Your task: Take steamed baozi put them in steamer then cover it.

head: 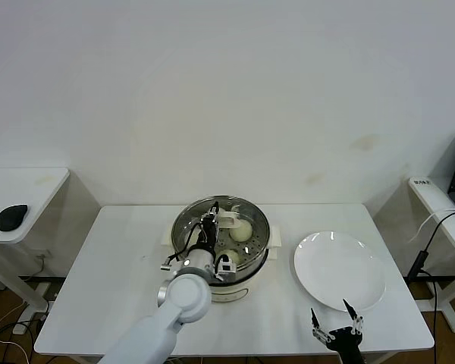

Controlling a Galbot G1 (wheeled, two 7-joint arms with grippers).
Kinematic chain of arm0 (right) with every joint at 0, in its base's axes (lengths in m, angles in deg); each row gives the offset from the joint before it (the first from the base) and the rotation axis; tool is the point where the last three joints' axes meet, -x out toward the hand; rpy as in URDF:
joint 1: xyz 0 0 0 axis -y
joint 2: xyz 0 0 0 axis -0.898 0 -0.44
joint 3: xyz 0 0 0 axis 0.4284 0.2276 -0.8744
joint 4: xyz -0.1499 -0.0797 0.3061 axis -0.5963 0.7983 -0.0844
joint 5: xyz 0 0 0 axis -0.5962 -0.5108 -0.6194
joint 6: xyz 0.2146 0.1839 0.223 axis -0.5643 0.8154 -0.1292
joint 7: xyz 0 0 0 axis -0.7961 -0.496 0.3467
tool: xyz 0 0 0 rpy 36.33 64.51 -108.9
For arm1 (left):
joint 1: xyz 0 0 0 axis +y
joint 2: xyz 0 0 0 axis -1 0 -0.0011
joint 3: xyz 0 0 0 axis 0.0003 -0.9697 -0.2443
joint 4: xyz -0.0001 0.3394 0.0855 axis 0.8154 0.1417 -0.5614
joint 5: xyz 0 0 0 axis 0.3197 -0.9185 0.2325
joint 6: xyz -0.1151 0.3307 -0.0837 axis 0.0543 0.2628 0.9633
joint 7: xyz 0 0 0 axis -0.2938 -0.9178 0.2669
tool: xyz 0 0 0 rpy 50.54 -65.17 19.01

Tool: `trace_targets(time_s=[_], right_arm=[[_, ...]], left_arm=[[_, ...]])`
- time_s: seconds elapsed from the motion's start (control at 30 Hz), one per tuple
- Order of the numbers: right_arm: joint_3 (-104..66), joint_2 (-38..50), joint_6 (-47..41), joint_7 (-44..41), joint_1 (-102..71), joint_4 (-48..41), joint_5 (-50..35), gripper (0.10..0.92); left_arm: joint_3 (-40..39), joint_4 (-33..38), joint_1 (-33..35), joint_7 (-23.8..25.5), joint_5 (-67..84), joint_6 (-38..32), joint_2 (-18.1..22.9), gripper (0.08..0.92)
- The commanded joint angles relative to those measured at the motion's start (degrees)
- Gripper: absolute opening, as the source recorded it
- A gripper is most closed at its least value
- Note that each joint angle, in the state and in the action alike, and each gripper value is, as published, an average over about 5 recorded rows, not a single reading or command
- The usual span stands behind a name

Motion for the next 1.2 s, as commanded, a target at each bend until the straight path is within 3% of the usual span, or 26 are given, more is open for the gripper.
trace_targets(time_s=[0.03, 0.33, 0.67, 0.83, 0.93, 1.1, 1.2], right_arm=[[0.1, 0.0, 0.1, 0.0, 0.1, -0.1, 0.0, 0.823], [0.1, 0.2, 0.1, 0.0, 0.1, -0.1, 0.0, 0.823], [0.2, 0.4, 0.2, 0.0, 0.0, -0.2, 0.0, 0.823], [0.3, 0.6, 0.3, 0.0, 0.1, -0.2, -0.1, 0.823], [0.3, 1.0, 0.2, 0.0, -0.1, 0.0, -1.0, 0.823], [1.3, 3.0, -1.2, -0.4, -0.5, 0.8, -5.0, 0.823], [2.5, 5.5, -2.4, -0.6, -0.9, 1.9, -7.8, 0.823]], left_arm=[[0.7, 0.6, 0.8, -2.1, 0.4, -0.2, 0.2, 0.256], [2.3, 5.7, 5.4, -4.1, 1.1, -0.6, -1.7, 0.516], [6.5, 17.1, 16.6, -9.5, 12.9, -4.6, -6.4, 0.788], [11.6, 25.5, 24.8, -14.3, 27.0, -7.9, -9.1, 0.821], [18.2, 28.3, 32.4, -19.8, 41.2, -14.4, -9.8, 0.823], [33.7, 26.5, 43.0, -29.0, 64.0, -33.7, -4.8, 0.823], [40.5, 24.5, 48.2, -31.6, 74.8, -38.5, -2.2, 0.823]])
